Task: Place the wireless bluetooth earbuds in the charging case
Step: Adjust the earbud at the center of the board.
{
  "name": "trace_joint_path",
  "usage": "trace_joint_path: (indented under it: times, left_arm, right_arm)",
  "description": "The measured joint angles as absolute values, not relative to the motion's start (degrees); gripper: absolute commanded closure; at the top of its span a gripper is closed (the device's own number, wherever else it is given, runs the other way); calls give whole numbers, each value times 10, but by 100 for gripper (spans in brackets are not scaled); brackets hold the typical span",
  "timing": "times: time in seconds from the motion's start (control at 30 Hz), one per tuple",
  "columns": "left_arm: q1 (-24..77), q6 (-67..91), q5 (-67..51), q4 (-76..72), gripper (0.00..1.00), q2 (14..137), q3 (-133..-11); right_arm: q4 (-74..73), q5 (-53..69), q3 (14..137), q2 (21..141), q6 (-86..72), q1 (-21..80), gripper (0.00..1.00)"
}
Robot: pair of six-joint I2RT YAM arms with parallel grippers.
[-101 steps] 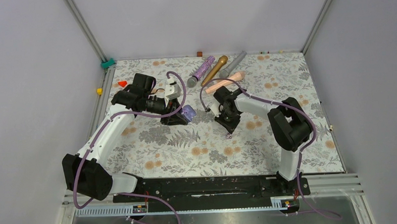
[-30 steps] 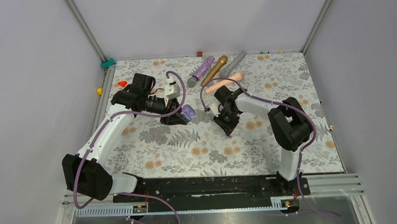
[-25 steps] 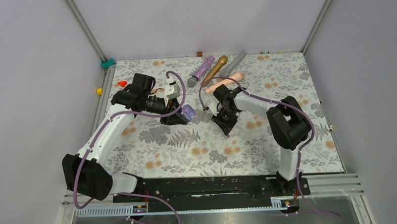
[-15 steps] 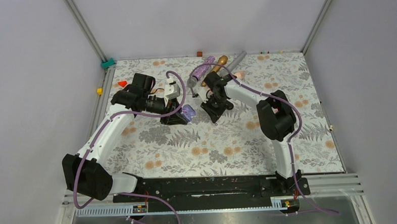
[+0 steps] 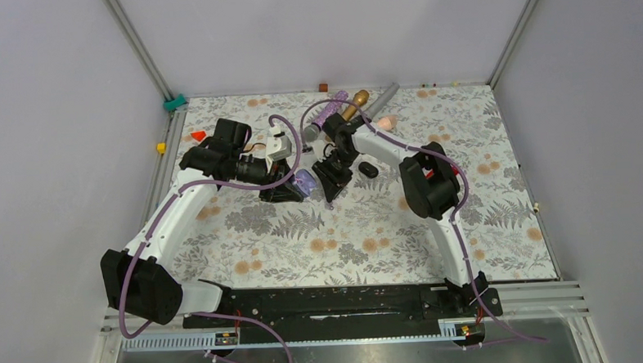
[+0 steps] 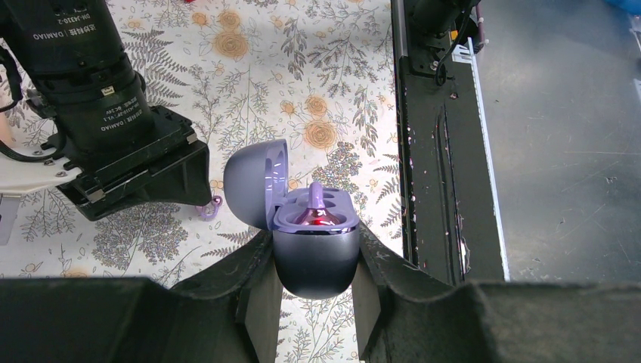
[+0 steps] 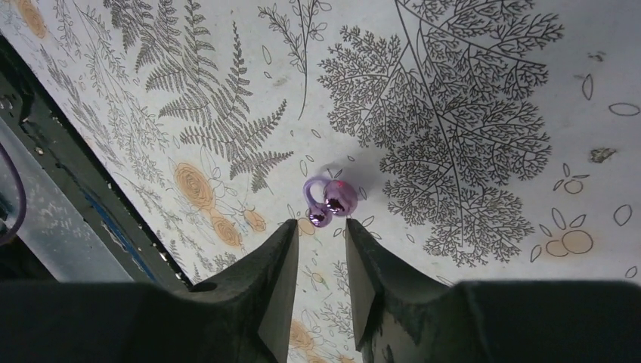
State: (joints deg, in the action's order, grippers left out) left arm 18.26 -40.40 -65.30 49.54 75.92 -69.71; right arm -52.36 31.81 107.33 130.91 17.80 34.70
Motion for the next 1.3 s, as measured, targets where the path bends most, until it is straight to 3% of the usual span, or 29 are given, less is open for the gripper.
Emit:
trace_joint_path:
  times: [0.13,0.47,0.63,0.83,1.03,1.3]
  left_arm:
    - [183,-404,-653,495,100,759,-697]
    - [182,-404,-653,495,100,759,-697]
    - [175,-404,-653,495,100,757,-697]
    - [163,-404,-654,495,100,751,-697]
    - [162,-404,-655,495,100,751,-697]
    - [161,-404,-656,495,100,751,-697]
  right_arm:
    - [-513,314,1057,1306,155,347,51]
    - [-469,167,944,1188,156,357,54]
    - [-439,230,941,1145,124,380,59]
    - [-423,310,996,1218,52,390,72]
    - [-417,340,1011,1294,-8,387,74]
    - [-392,380,1005,1303,-56,353,74]
